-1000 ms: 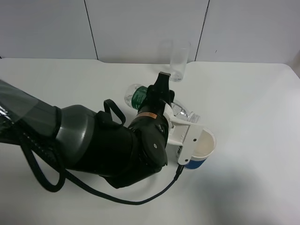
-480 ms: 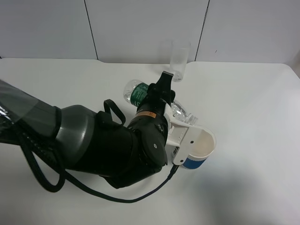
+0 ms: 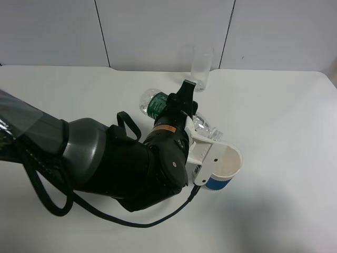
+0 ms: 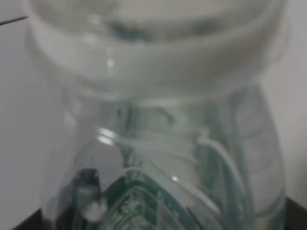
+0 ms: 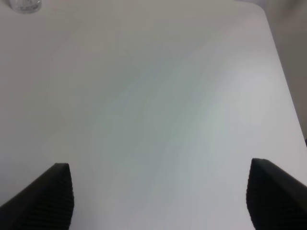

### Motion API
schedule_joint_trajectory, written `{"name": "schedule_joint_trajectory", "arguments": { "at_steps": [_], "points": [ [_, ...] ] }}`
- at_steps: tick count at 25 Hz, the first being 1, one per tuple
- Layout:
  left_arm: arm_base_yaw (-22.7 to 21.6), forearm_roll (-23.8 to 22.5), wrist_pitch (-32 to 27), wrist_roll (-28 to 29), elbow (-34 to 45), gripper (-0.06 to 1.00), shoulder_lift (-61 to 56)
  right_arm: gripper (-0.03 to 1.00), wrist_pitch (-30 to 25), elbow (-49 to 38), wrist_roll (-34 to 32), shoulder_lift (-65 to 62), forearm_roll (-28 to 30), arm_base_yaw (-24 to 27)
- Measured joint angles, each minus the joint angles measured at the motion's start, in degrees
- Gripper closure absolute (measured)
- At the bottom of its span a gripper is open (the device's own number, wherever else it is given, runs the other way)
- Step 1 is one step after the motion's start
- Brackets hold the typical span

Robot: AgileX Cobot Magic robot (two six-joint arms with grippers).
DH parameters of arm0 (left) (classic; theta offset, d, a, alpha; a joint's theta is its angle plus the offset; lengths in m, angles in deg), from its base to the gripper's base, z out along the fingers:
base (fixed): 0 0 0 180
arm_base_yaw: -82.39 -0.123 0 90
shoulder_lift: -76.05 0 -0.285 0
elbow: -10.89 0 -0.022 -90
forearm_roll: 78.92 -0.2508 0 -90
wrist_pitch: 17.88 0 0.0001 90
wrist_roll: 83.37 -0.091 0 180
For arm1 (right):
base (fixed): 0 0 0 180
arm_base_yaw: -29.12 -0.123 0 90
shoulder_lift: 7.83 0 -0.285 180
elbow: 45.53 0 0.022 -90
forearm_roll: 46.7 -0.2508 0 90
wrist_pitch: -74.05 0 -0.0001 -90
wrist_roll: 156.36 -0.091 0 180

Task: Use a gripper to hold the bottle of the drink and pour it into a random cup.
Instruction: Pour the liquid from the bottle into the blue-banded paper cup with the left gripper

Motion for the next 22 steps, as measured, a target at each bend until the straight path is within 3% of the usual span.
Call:
{"name": "schedule_joint_trajectory", "arguments": {
  "at_steps": [22],
  "points": [
    [0.07,-0.22,0.12,-2.24,0.0,0.4,0.0,0.23,0.0,0.0,0.0,0.0,0.0,0.0]
  ]
}}
